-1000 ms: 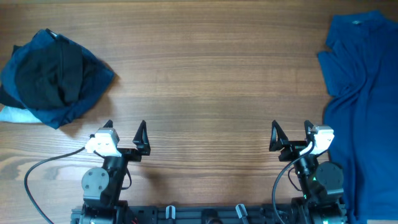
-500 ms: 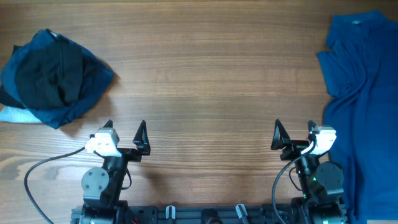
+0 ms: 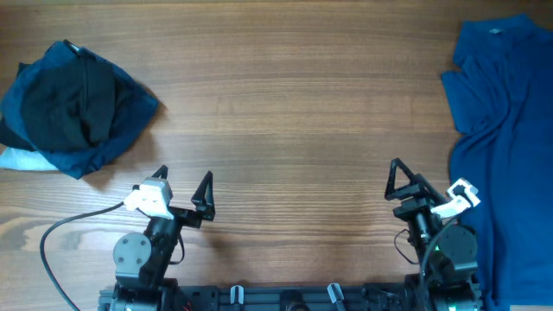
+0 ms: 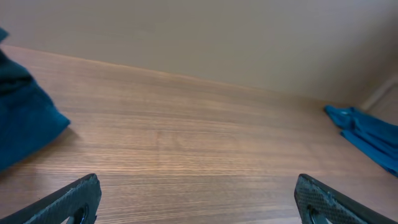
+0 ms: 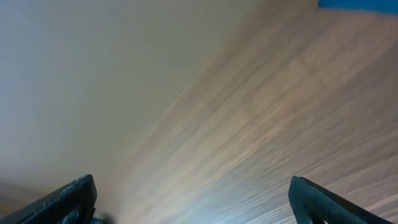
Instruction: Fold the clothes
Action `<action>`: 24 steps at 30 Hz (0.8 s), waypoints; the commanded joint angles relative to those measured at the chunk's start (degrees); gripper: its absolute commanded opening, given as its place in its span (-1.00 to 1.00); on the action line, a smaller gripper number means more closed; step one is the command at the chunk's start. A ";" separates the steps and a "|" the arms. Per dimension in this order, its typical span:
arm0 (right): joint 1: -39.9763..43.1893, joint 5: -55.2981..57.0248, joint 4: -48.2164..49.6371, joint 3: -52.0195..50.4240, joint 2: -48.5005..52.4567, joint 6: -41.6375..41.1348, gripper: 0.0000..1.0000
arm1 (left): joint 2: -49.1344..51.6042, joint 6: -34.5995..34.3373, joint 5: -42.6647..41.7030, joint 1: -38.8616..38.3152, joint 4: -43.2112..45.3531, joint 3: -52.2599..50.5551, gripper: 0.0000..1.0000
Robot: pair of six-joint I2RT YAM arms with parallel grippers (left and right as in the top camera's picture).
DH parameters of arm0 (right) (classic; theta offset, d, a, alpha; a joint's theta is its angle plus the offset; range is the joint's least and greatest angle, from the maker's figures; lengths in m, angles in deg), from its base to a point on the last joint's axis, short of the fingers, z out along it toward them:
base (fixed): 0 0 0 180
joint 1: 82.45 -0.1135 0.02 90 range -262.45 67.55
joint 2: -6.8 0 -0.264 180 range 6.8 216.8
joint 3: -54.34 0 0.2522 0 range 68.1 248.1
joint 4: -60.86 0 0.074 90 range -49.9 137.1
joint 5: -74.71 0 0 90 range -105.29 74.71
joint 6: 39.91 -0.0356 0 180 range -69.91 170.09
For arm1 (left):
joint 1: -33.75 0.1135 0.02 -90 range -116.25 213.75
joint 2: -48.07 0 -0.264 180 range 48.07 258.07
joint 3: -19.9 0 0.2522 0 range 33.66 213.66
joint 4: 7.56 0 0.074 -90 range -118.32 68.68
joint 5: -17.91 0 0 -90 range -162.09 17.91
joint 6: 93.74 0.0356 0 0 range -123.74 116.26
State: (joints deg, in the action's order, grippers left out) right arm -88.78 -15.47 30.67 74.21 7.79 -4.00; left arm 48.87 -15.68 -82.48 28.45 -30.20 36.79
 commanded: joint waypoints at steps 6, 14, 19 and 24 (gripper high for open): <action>-0.13 -27.32 8.02 1.33 0.33 18.99 0.99 | -0.28 -4.39 -2.56 -0.37 -1.01 4.24 0.99; -0.13 -35.67 1.90 16.35 23.02 30.34 0.99 | 17.75 -2.19 0.00 -0.37 -15.26 24.81 0.99; -0.13 -27.28 -10.60 37.11 49.53 32.79 0.99 | 40.79 -2.25 -0.07 -0.37 -27.65 43.93 0.99; -0.11 -15.50 -27.82 60.28 71.34 37.66 0.99 | 58.88 -1.57 1.36 -0.37 -41.57 63.52 0.99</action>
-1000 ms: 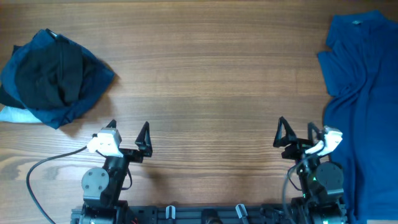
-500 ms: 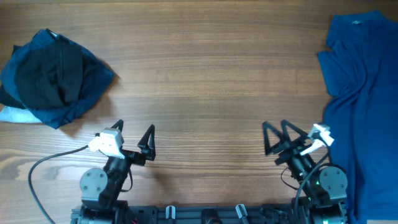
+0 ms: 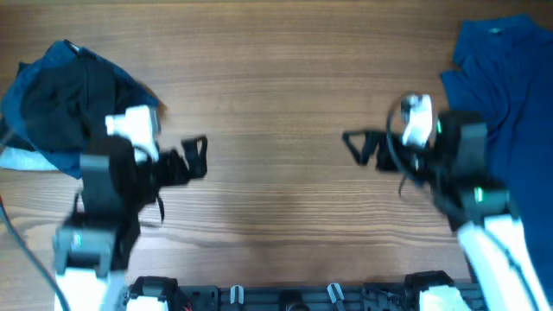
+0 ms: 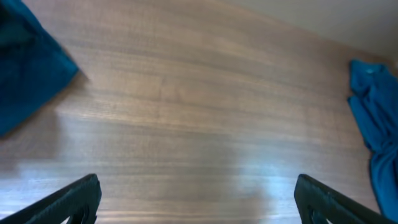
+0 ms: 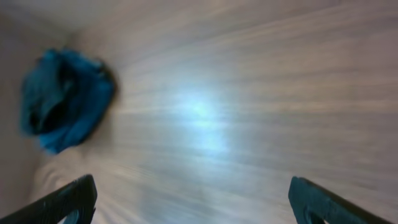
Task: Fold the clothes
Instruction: 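Reach the right gripper to the blue polo shirt and grasp its edge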
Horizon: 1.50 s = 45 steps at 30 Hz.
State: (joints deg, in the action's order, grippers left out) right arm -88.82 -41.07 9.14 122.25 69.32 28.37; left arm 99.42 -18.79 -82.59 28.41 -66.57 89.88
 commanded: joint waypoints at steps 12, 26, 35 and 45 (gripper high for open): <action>14.43 22.84 -6.14 34.03 40.87 3.23 0.91 | 19.04 5.64 2.38 -0.33 -12.68 20.79 0.99; 24.09 27.93 10.43 34.01 60.54 0.74 0.49 | 19.06 5.62 0.48 -0.33 -14.16 20.79 1.00; 24.09 31.39 11.10 32.57 64.65 0.48 0.03 | 19.06 5.62 -1.70 -0.33 -14.21 20.79 1.00; 21.44 12.52 5.46 32.52 64.96 2.75 -0.91 | 18.73 5.64 -1.68 -0.33 -14.38 20.79 1.00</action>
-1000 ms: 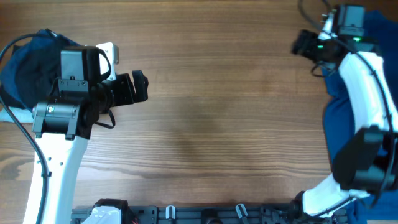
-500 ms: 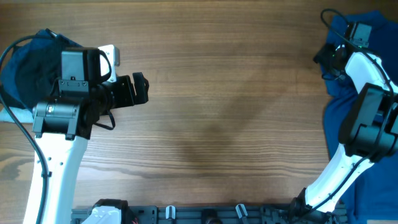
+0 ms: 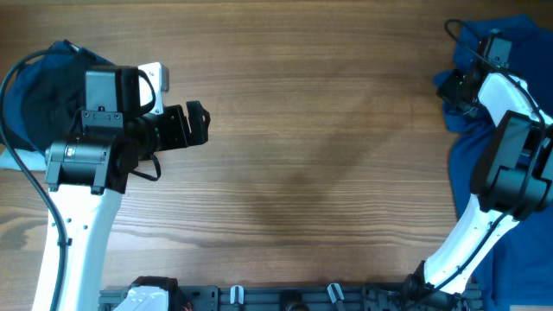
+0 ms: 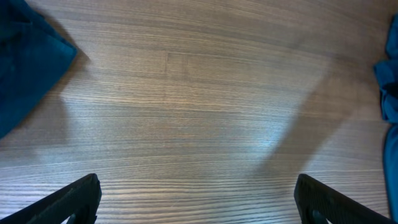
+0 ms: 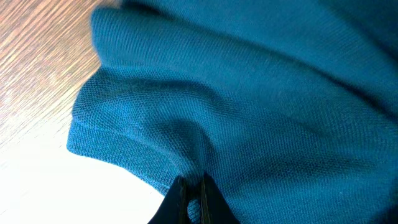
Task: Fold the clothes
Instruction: 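Reach the right gripper to the blue polo shirt and grasp its edge, then drag the blue polo leftward onto the table center with the right gripper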
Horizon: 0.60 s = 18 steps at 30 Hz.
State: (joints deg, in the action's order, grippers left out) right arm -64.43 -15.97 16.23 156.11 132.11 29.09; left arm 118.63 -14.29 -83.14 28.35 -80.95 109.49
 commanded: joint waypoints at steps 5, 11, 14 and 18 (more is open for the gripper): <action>-15.23 -25.38 -1.40 -1.33 2.16 6.01 -0.92 | -0.50 1.16 -0.92 -0.26 -0.04 1.20 0.99; -36.52 -27.67 -0.61 -1.33 2.19 5.77 -0.91 | -2.40 1.31 11.26 -0.24 -2.23 1.40 0.99; -48.19 -27.65 0.31 -1.33 2.19 5.49 -0.91 | -6.05 1.31 18.78 0.37 -2.38 1.64 0.99; -62.84 -27.63 -0.57 -1.25 2.19 15.63 -0.91 | -11.74 1.09 20.76 2.08 -1.18 2.25 1.00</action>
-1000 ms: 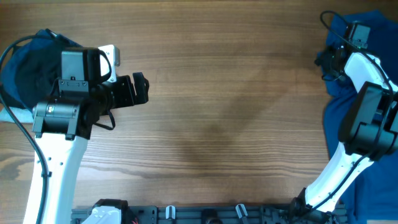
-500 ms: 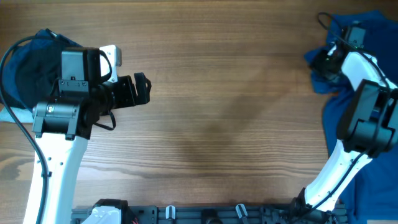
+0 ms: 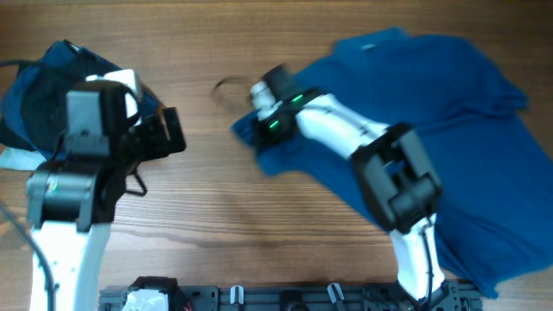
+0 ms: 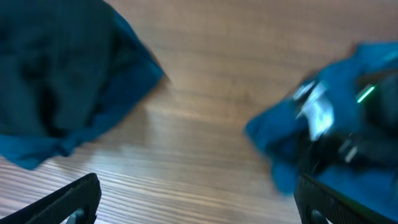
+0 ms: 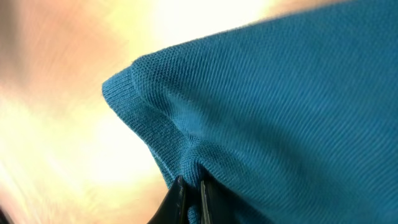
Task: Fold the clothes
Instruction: 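Drag the blue polo leftward onto the table center with the right gripper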
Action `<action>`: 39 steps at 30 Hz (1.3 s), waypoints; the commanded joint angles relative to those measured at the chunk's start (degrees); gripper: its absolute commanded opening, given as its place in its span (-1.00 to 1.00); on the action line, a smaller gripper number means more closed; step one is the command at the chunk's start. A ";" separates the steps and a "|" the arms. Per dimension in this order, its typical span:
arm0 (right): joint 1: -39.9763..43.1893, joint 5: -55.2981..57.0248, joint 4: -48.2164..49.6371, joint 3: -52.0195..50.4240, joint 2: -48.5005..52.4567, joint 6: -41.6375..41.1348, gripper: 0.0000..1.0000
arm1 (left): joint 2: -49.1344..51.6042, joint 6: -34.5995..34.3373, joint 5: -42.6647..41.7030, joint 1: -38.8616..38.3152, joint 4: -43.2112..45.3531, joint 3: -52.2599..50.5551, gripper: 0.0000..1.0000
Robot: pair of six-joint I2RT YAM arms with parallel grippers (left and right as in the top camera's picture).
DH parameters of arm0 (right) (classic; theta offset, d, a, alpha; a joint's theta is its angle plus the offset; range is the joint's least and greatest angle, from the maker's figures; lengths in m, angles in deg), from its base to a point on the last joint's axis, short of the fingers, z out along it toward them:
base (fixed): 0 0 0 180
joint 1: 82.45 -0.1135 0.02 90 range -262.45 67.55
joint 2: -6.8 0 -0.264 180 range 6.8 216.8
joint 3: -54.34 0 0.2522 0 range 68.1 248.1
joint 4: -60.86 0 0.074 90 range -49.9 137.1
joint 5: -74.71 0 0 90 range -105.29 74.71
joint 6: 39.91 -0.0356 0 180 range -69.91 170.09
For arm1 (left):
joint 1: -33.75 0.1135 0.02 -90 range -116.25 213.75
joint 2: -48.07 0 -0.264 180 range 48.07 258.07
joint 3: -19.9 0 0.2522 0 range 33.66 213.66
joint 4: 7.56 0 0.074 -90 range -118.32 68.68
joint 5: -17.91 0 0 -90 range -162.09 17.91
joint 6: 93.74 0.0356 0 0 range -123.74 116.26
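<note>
A blue polo shirt (image 3: 415, 95) lies spread from the table's middle to its right side. My right gripper (image 3: 259, 130) is at the shirt's left tip, shut on a fold of its hemmed edge (image 5: 155, 124). The right wrist view shows the right gripper (image 5: 191, 186) pinching the knit fabric. A heap of dark blue and black clothes (image 3: 69, 104) sits at the far left. My left gripper (image 3: 168, 138) hangs open just right of that heap, holding nothing. In the left wrist view the heap (image 4: 62, 74) is at left and the shirt (image 4: 292, 137) at right.
A white cloth (image 3: 13, 158) pokes out under the heap at the left edge. Bare wooden table (image 3: 259, 242) runs along the front, with the arm mounts at the front edge. My right arm (image 3: 389, 173) stretches across the shirt.
My right gripper, shut on the shirt's edge at the far right, is now left of centre with that edge. The shirt is spread across the middle. The left gripper sits nearer the heap.
Both grippers stood open at the front edge, with the shirt bunched at the right. Then both were raised over the table. Then the right was shut on the shirt's edge at far right, the left open mid-left. Now the shirt reaches the centre.
</note>
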State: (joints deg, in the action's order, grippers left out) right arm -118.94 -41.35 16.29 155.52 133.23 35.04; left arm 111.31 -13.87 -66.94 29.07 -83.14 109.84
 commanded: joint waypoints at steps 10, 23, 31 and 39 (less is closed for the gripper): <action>-11.89 11.69 -5.14 0.87 -9.75 9.14 -0.37 | -6.99 0.68 -0.48 1.38 1.49 1.84 1.00; 20.13 17.09 -23.06 0.87 -26.91 -6.12 0.42 | 27.28 1.20 -16.02 -3.74 0.90 1.84 0.64; 32.68 17.11 -31.19 0.87 -26.91 -4.20 0.42 | 49.27 5.44 -13.38 -8.35 4.44 1.84 0.15; 36.52 17.20 -31.54 0.87 -26.91 -2.95 0.43 | 54.01 6.14 -8.22 -10.64 6.08 1.44 -0.71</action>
State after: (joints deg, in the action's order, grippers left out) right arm -83.77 -24.83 -15.23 155.96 107.39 30.91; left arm 164.47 -8.91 -76.99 18.62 -75.91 111.30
